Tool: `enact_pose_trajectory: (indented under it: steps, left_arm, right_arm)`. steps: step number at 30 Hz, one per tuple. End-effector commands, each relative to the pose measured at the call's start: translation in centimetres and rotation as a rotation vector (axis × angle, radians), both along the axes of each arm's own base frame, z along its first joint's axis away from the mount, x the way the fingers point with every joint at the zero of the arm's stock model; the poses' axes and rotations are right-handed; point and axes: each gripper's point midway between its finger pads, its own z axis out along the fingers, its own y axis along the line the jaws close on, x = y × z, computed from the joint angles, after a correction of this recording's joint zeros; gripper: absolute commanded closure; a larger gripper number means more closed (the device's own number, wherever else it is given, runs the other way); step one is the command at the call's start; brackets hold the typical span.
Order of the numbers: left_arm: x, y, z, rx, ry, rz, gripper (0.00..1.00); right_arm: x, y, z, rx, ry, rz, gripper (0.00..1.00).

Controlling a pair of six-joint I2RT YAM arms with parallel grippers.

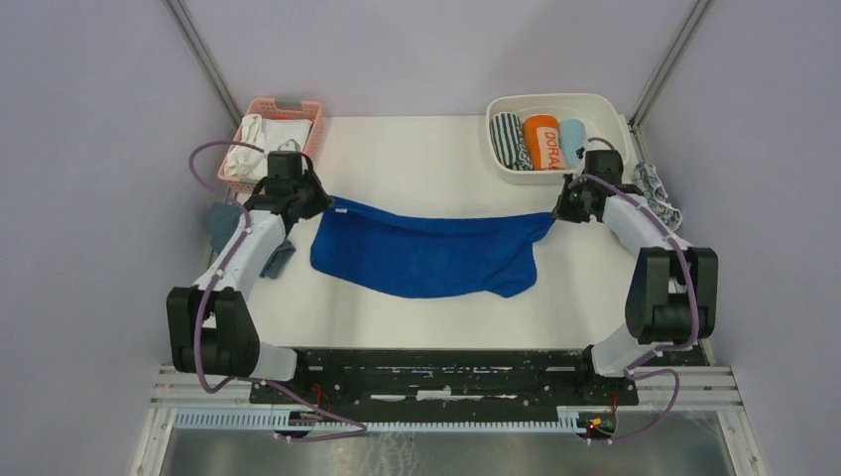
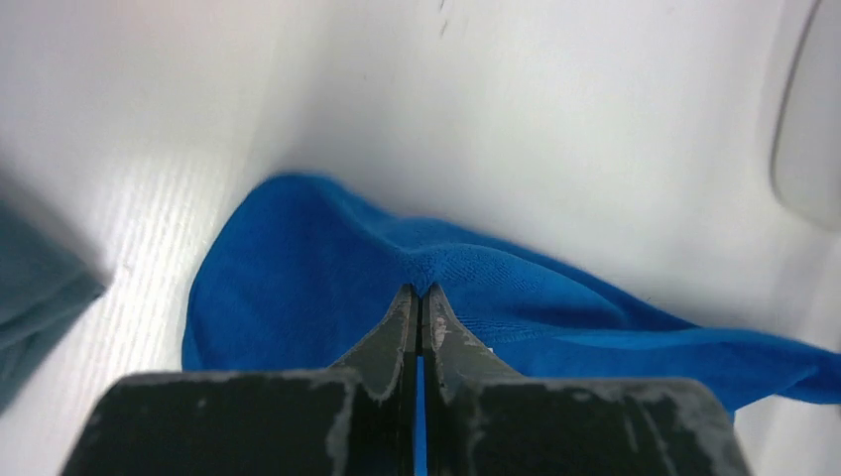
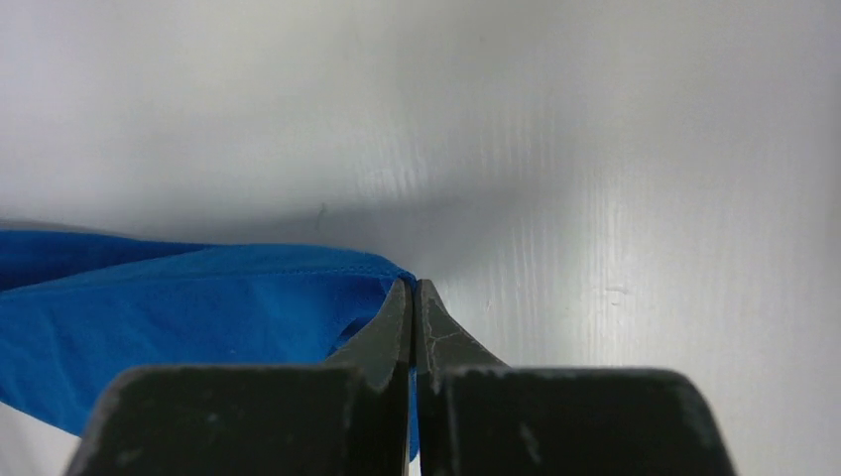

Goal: Roll the towels
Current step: Flatten out the towel at the center of the board.

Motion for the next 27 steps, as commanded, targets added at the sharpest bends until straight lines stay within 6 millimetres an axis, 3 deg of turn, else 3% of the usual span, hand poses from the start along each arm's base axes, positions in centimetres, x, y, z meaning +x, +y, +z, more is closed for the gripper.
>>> enact_pose_trajectory:
  steps: [1,8,15,19,22,27]
  left_arm:
    - [1.6,2.8,10.1,0.070,-0.250,0.054,0.97]
    - [-1.2,4.9,19.9,0.126,-0.441,0.133,0.97]
    - [-7.8,6.3,26.3,0.163,-0.582,0.192,0.97]
    - [-11.7,7.3,27.7,0.200,-0.616,0.229,0.97]
    - [-13.4,7.7,27.6,0.215,-0.620,0.245,0.97]
    - [-12.3,7.7,24.9,0.236,-0.561,0.234,0.97]
  right_arm:
    - [1.6,-1.5,11.0,-0.077,-0.279,-0.033,1.00]
    - [-1.9,-2.5,22.0,-0.149,-0.504,-0.054,0.99]
    - [-7.9,-2.4,27.5,-0.164,-0.634,-0.059,1.00]
    - [-11.0,-2.2,29.4,-0.180,-0.694,-0.064,0.99]
    - [-12.2,-2.1,29.9,-0.178,-0.718,-0.064,1.00]
    - [-10.7,-2.4,27.9,-0.176,-0.668,-0.083,0.99]
